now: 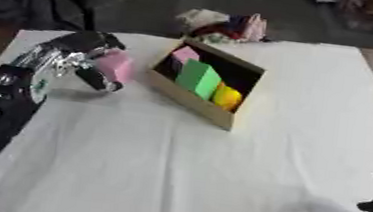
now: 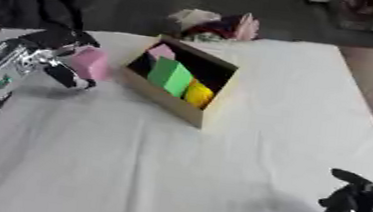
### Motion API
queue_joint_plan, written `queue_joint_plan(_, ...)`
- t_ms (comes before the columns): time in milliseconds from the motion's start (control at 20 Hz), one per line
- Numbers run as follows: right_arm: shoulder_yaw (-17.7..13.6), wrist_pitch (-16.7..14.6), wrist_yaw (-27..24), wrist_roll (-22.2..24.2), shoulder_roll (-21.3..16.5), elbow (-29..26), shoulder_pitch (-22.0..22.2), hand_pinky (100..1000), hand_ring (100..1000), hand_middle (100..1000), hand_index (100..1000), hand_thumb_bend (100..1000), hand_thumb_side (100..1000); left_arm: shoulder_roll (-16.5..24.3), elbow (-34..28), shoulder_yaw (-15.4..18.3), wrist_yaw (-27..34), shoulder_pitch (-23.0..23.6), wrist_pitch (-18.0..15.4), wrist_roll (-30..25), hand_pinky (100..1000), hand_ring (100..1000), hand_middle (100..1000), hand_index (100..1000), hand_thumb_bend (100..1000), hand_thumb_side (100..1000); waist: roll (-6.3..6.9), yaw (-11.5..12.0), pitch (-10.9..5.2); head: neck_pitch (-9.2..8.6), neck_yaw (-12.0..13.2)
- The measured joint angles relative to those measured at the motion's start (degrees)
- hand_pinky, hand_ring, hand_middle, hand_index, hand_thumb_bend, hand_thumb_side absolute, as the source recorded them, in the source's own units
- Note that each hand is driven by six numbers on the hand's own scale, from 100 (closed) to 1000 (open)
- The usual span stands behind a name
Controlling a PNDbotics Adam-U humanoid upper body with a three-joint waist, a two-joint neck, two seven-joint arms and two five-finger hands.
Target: Pick up objects on the table and place them in the box.
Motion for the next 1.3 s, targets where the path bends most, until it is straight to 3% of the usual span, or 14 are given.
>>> queue_joint_plan(200,0.0,0.0,0.0,0.0,0.0,0.0,-0.5,689,454,488,840,100,460,0.0,1.1,0.3,-0.5,-0.3,1.4,3.1,855,876,907,940,366,358,-0.13,-0.3,1.04,-0.68,0.0)
queue_joint_plan(400,0.0,0.0,0.0,0.0,0.1,0.0,-1.0,689,454,487,840,100,463,-0.1,1.8,0.3,0.9,-0.6,2.6,5.3,846,862,902,941,279,417,-0.12,-0.5,1.68,-1.23,0.0)
queue_joint_plan(600,0.0,0.0,0.0,0.0,0.1,0.0,-1.0,689,454,486,840,100,465,-0.1,2.6,0.3,2.9,-1.2,2.8,4.1,787,773,836,903,258,454,-0.10,-0.7,1.76,-1.48,-0.1)
queue_joint_plan(700,0.0,0.0,0.0,0.0,0.1,0.0,-1.0,689,453,486,840,100,465,-0.1,2.8,0.3,3.5,-1.6,2.6,2.5,728,680,762,854,265,318,-0.06,-0.7,1.75,-1.48,-0.1)
queue_joint_plan(750,0.0,0.0,0.0,0.0,0.1,0.0,-1.0,689,453,486,840,100,463,-0.1,2.8,0.4,3.7,-1.7,2.6,1.7,686,608,706,823,231,313,-0.05,-0.7,1.71,-1.48,-0.1)
queue_joint_plan(850,0.0,0.0,0.0,0.0,0.1,0.0,-1.0,689,453,486,840,100,462,-0.1,2.6,0.4,3.9,-1.9,2.7,0.8,663,554,632,785,169,297,-0.05,-0.7,1.69,-1.48,-0.1)
queue_joint_plan(950,0.0,0.0,0.0,0.0,0.1,0.0,-1.0,689,453,486,840,100,462,-0.1,2.1,0.4,4.3,-1.9,2.9,0.9,645,518,588,757,115,281,-0.04,-0.6,1.68,-1.48,-0.1)
queue_joint_plan(1300,0.0,0.0,0.0,0.0,0.1,0.0,-0.9,690,453,486,841,100,456,-0.1,-0.2,0.3,6.6,-1.8,3.5,3.1,629,487,541,732,100,247,0.31,0.0,1.29,-1.48,-0.4)
